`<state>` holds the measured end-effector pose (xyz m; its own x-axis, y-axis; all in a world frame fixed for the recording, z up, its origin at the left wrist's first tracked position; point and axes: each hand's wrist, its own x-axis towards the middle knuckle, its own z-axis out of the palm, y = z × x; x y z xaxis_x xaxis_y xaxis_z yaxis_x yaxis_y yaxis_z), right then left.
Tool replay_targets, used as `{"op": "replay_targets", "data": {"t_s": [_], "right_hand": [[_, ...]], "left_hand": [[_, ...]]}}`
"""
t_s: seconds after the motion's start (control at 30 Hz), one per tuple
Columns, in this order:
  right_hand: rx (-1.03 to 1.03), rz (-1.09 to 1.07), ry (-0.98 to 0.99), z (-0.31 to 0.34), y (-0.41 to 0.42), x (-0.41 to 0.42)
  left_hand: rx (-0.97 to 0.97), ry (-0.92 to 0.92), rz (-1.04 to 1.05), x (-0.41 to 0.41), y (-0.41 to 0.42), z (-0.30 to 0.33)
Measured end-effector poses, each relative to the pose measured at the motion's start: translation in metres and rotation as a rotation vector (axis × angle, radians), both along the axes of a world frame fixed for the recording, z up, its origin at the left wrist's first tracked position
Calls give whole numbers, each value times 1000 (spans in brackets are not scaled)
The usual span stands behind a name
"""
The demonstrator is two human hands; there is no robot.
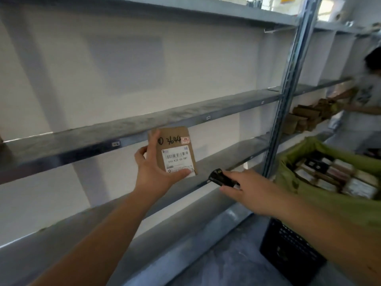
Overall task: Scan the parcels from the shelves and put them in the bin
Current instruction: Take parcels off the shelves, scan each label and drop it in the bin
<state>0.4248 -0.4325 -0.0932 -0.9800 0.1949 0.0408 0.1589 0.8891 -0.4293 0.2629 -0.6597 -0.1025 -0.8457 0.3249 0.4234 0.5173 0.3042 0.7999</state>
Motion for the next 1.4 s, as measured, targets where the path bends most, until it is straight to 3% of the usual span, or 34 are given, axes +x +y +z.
{"op": "replay_targets", "data": {"t_s": [0.33, 0.6, 0.93, 1.2, 1.4], "right_hand": [[-93, -316, -66, -59, 76, 36], [-133, -651, -186, -78, 137, 48], [-286, -1027, -197, -99, 184, 35], [-300, -1247, -171, -123, 226, 41], [-354, -1259, -135, -140, 293, 46]], "left_hand": [[-120, -119, -281, 2, 115, -69], [-150, -220, -650, -25, 239, -101], [-264, -301, -1071, -48, 376, -139], [-327, -394, -1210, -38, 460, -160], [-317, -529, -1244, -32, 535, -179]]}}
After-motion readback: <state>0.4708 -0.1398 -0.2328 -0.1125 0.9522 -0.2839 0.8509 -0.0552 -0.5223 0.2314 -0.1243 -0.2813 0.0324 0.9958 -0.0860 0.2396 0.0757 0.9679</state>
